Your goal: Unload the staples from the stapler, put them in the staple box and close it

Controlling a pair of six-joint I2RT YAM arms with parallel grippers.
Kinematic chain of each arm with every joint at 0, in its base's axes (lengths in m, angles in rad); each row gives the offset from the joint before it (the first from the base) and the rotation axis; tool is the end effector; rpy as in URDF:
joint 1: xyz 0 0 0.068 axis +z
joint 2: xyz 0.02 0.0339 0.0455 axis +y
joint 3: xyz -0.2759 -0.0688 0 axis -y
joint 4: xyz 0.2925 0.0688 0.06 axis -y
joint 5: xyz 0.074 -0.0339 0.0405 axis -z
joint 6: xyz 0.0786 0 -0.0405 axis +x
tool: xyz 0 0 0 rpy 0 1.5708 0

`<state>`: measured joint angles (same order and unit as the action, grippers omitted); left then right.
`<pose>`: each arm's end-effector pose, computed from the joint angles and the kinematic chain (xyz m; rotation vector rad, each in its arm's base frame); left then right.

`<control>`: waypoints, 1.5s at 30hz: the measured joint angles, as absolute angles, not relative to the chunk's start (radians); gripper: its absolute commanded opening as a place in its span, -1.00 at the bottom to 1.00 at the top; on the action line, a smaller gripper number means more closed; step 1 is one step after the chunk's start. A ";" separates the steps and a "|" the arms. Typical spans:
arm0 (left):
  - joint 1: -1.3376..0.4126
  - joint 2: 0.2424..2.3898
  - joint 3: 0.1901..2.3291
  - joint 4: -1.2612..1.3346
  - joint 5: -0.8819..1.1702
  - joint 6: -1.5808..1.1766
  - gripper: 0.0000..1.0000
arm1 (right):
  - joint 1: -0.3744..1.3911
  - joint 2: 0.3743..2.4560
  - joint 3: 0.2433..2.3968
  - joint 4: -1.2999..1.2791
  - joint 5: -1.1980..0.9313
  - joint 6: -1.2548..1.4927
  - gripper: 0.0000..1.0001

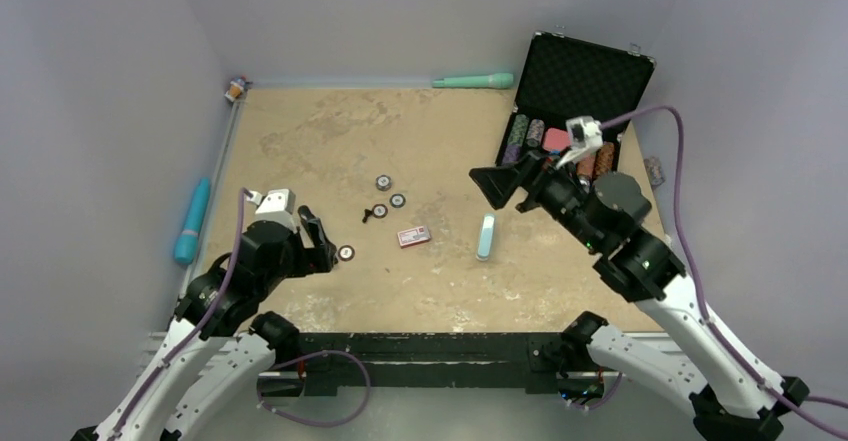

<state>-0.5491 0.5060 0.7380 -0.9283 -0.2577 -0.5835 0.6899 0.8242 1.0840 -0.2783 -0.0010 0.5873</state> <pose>0.1509 -0.0688 0.2767 -0.1753 2.2525 -0.3190 0.1947 0.1607 0.4463 -0.0870 1.6782 0.9840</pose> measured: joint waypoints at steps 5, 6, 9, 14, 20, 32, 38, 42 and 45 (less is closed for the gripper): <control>-0.549 0.456 0.738 -0.885 -0.254 -0.561 1.00 | 0.690 0.636 0.915 -0.196 0.095 0.669 0.97; -0.549 0.445 0.736 -0.873 -0.245 -0.553 1.00 | 0.690 0.605 0.899 -0.190 0.112 0.683 0.97; -0.549 0.410 0.728 -0.839 -0.215 -0.523 1.00 | 0.690 0.536 0.859 -0.181 0.137 0.723 0.97; -0.549 0.369 0.715 -0.814 -0.196 -0.494 1.00 | 0.690 0.422 0.749 -0.204 0.136 0.787 0.97; -0.549 0.368 0.708 -0.804 -0.186 -0.482 1.00 | 0.690 0.355 0.677 -0.273 0.121 0.881 0.97; -0.549 0.369 0.708 -0.802 -0.211 -0.478 1.00 | 0.690 0.347 0.670 -0.359 0.112 0.951 0.97; -0.549 0.368 0.708 -0.802 -0.216 -0.478 1.00 | 0.690 0.310 0.670 -0.361 0.110 0.967 0.97; -0.549 0.363 0.708 -0.802 -0.217 -0.478 1.00 | 0.690 0.290 0.670 -0.363 0.110 0.974 0.97; -0.549 0.363 0.708 -0.802 -0.216 -0.478 1.00 | 0.690 0.278 0.669 -0.374 0.110 0.979 0.97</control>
<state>-0.5491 0.3626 0.7078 -0.8021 -0.2165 -0.4782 0.6899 0.2775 0.6689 -0.3744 0.1097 0.9794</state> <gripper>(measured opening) 0.997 0.985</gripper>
